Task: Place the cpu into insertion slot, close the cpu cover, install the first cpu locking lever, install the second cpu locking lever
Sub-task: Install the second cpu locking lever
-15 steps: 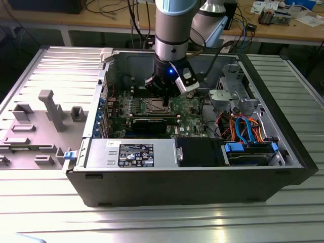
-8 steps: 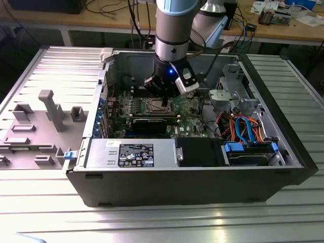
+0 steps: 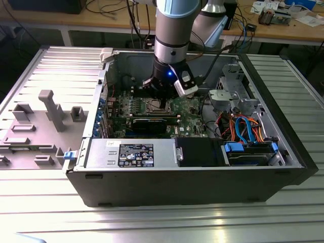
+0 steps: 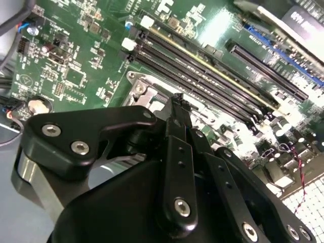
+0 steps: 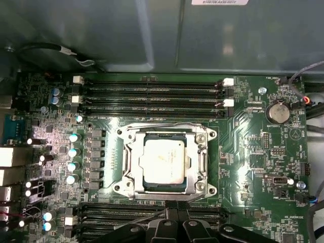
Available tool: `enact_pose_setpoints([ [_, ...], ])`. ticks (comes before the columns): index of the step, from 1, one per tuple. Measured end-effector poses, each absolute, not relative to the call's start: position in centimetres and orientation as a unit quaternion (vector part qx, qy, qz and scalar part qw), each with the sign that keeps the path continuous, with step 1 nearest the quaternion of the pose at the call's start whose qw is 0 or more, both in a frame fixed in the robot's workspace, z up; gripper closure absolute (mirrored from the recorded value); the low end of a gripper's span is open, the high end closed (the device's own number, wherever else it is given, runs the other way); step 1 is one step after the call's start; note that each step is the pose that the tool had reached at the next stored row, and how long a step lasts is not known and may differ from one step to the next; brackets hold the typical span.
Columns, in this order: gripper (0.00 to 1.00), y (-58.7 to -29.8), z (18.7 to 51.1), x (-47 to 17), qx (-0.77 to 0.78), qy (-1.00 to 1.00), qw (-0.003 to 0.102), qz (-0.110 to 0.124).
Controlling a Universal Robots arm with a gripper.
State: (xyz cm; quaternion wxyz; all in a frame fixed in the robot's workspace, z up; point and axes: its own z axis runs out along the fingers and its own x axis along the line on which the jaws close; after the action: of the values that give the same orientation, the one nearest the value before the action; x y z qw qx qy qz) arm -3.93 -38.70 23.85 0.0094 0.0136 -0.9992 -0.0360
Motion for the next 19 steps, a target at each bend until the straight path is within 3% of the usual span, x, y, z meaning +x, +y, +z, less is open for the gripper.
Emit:
enact_pose_setpoints([
  [19, 0.89, -38.72, 23.94, -3.81, 0.021, -0.999, 0.016, -0.036],
])
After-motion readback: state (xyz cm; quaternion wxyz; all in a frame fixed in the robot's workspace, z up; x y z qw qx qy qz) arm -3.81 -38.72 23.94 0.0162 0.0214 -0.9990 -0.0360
